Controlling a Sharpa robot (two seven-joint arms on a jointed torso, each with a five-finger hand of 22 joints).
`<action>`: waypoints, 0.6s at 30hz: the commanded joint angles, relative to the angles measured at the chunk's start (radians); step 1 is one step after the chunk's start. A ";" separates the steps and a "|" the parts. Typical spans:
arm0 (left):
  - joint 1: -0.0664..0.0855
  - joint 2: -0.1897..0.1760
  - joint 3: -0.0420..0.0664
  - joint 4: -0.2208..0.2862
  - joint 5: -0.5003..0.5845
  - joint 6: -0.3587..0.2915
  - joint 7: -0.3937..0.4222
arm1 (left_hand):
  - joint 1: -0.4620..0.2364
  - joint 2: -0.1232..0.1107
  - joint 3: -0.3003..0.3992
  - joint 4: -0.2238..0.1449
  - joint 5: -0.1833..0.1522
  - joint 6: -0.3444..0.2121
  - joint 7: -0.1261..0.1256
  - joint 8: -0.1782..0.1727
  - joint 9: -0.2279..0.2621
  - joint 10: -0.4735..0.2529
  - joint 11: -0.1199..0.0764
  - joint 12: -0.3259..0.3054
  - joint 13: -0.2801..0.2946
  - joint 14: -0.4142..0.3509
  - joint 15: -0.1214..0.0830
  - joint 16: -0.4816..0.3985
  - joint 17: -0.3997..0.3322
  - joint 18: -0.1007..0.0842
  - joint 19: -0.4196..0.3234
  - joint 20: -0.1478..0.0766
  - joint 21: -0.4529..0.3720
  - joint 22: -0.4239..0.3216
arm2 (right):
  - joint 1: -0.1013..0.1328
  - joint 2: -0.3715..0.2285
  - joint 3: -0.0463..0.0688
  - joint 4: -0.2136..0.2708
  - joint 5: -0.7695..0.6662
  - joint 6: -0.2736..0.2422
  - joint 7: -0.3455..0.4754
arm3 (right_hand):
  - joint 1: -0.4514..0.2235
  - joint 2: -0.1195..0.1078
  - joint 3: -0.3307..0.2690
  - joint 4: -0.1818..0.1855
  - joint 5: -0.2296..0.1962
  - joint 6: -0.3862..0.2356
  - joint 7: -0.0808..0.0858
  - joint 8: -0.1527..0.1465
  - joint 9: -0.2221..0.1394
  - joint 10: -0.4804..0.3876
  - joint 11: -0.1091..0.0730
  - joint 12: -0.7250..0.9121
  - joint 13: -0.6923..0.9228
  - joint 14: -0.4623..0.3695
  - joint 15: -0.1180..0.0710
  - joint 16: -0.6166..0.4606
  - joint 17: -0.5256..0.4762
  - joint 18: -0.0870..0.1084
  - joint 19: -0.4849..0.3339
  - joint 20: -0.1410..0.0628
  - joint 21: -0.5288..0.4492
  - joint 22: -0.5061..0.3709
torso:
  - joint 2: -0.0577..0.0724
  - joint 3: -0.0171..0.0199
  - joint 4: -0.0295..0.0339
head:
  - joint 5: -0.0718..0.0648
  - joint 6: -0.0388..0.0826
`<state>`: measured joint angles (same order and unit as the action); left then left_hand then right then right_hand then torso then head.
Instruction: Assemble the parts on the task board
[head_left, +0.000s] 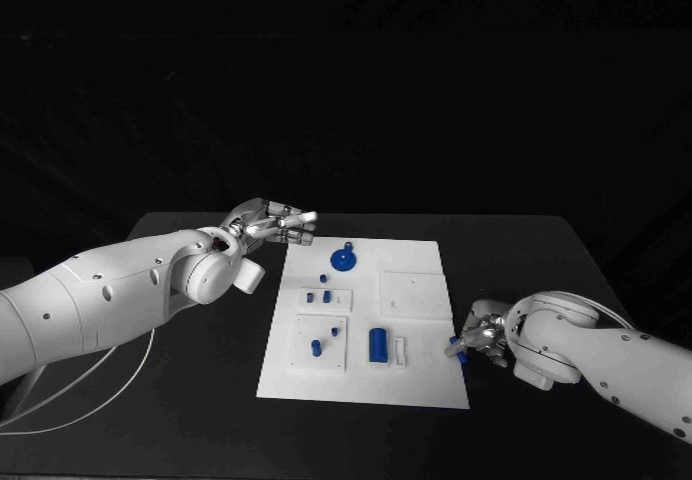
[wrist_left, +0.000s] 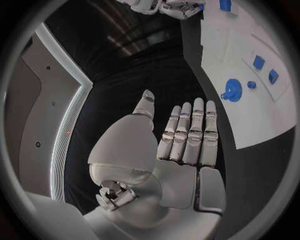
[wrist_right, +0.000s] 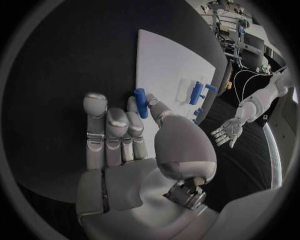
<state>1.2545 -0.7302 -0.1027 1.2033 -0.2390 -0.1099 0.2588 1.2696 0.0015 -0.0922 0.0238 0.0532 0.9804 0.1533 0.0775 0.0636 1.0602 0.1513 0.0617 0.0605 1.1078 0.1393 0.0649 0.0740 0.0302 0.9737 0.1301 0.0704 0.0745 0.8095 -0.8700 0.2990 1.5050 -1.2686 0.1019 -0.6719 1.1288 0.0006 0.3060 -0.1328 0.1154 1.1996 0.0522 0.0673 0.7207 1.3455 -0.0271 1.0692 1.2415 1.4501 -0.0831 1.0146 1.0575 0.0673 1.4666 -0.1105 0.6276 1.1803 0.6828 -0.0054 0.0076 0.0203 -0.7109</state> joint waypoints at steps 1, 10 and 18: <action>0.000 0.000 0.001 0.002 0.006 0.016 0.001 | -0.003 0.007 0.001 0.001 -0.001 0.008 0.002 0.000 0.000 -0.007 0.002 -0.001 0.001 -0.003 0.002 -0.002 0.000 0.009 0.000 -0.003 0.004 -0.001 | -0.014 -0.015 -0.004 -0.007 0.060 -0.002 -0.026 | 0.001 0.002 0.072 -0.073 -0.008 0.011 -0.001 -0.003 -0.642 0.003 -0.005 0.006 -0.001 0.006 -0.003 0.005 -0.002 0.007 0.047 0.003 0.004 0.002 | -0.001 -0.0020 -0.0003 | 0.000 0.002; -0.001 0.002 0.000 -0.002 0.004 0.016 -0.003 | -0.004 0.009 0.000 0.004 -0.001 0.008 0.002 0.000 0.000 -0.007 0.002 0.000 0.001 -0.004 0.002 -0.002 0.000 0.009 0.000 -0.003 0.004 -0.001 | -0.013 -0.053 0.038 -0.005 0.116 0.011 0.001 | 0.000 0.002 0.030 -0.058 0.014 0.023 -0.007 -0.003 -0.643 0.007 -0.008 0.007 -0.001 0.006 -0.006 0.010 -0.001 0.004 0.047 0.000 0.011 0.006 | -0.002 -0.0047 -0.0015 | -0.002 0.006; -0.001 0.003 0.000 0.000 -0.002 0.012 -0.009 | -0.005 0.008 0.000 0.005 -0.001 0.008 0.002 0.000 0.000 -0.007 0.002 0.000 0.001 -0.002 0.002 -0.002 0.001 0.010 0.001 -0.003 0.004 0.000 | -0.012 -0.057 0.050 0.026 0.123 -0.002 0.012 | -0.002 0.005 0.018 -0.056 0.017 0.032 -0.011 -0.003 -0.642 0.008 -0.009 0.005 -0.003 0.005 -0.006 0.006 -0.005 0.003 0.047 -0.001 0.008 0.005 | -0.002 -0.0040 -0.0014 | 0.004 0.004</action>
<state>1.2533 -0.7290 -0.1032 1.2009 -0.2400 -0.1068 0.2490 1.2696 0.0015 -0.0922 0.0238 0.0532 0.9804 0.1533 0.0775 0.0636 1.0603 0.1513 0.0617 0.0604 1.1078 0.1393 0.0649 0.0740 0.0303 0.9737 0.1301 0.0704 0.0745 0.7988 -0.9288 0.3486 1.5211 -1.1612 0.0956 -0.6680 1.1267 0.0030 0.3298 -0.1875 0.1281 1.2258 0.0400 0.0611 0.0765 1.3490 -0.0313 1.0724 1.2405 1.4547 -0.0874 1.0186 1.0528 0.0681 1.4666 -0.1104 0.6333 1.1856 0.6805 -0.0096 0.0061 0.0231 -0.7057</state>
